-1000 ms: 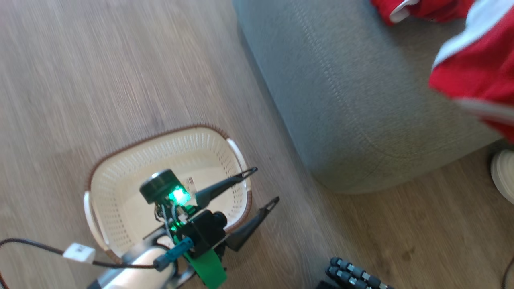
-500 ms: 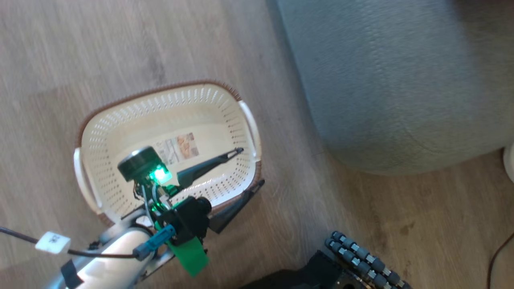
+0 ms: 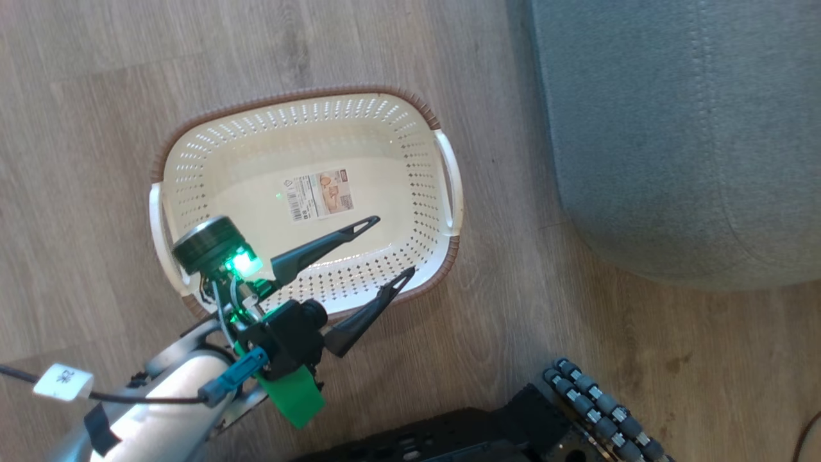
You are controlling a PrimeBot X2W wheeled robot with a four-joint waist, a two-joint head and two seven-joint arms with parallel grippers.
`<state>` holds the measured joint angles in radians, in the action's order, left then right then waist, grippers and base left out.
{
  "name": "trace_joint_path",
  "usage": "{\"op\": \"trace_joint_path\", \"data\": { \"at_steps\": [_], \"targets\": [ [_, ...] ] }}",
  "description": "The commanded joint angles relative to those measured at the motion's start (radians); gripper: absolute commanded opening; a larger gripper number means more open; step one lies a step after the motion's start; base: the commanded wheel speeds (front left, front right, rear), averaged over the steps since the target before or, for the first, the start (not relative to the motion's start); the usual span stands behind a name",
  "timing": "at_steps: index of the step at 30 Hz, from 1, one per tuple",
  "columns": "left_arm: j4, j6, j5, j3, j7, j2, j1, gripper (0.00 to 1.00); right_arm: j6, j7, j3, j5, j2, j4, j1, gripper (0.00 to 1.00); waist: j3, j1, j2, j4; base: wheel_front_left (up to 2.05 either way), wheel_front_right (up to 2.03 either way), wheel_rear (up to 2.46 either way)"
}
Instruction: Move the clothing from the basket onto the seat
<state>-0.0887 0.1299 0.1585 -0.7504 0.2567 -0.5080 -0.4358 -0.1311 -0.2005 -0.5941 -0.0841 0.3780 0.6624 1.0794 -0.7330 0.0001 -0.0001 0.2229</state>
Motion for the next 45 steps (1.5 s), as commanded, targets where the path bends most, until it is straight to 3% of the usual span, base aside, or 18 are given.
{"op": "trace_joint_path", "data": {
  "at_steps": [1,7,14,15,16,25,33,40,45],
  "targets": [
    [-0.037,0.001,0.003,0.028,0.005,-0.018,-0.019,1.0,0.0,-0.01,0.008,-0.008,0.021,-0.011,0.014,0.0,-0.006,-0.0001,0.0001,-0.006,0.0,0.0,0.0],
    [-0.033,0.001,0.001,0.028,0.005,-0.006,-0.035,1.0,0.0,-0.026,0.054,-0.036,-0.034,0.124,0.022,0.0,-0.011,-0.0001,0.0001,-0.017,0.0,0.0,0.0],
    [-0.028,0.001,0.0,0.022,0.005,0.013,-0.036,1.0,0.0,-0.041,0.109,-0.05,-0.08,0.2,0.028,0.0,0.001,-0.0001,0.0001,-0.018,0.0,0.0,0.0],
    [-0.027,0.001,0.0,0.021,0.005,0.015,-0.037,1.0,0.0,-0.043,0.113,-0.049,-0.081,0.205,0.032,0.47,0.003,-0.0001,0.0001,-0.018,0.0,0.0,0.0],
    [-0.025,0.001,0.001,0.02,0.005,0.017,-0.037,1.0,0.0,-0.046,0.122,-0.047,-0.082,0.204,0.036,1.0,0.007,-0.0001,0.0001,-0.017,0.0,0.0,0.0],
    [-0.003,0.001,0.005,0.01,0.005,0.05,-0.027,1.0,0.0,-0.057,0.166,-0.027,-0.07,0.213,0.038,1.0,0.087,-0.0001,0.0001,-0.013,0.0,0.0,0.0],
    [0.029,0.001,0.011,0.012,0.005,0.115,0.004,1.0,0.0,-0.061,0.258,-0.013,-0.035,0.189,-0.004,1.0,0.239,-0.0001,0.0001,-0.021,0.0,0.0,0.0],
    [0.069,0.001,0.007,0.063,0.005,0.18,0.054,1.0,0.0,-0.061,0.388,0.049,-0.006,0.071,-0.066,1.0,0.375,-0.0001,0.0001,-0.037,0.0,0.0,0.0],
    [0.069,0.001,0.024,0.128,0.005,0.235,0.117,1.0,0.0,-0.061,0.474,0.17,0.004,-0.122,-0.163,1.0,0.476,-0.0001,0.0001,-0.06,0.0,0.0,0.0]
  ]
}}
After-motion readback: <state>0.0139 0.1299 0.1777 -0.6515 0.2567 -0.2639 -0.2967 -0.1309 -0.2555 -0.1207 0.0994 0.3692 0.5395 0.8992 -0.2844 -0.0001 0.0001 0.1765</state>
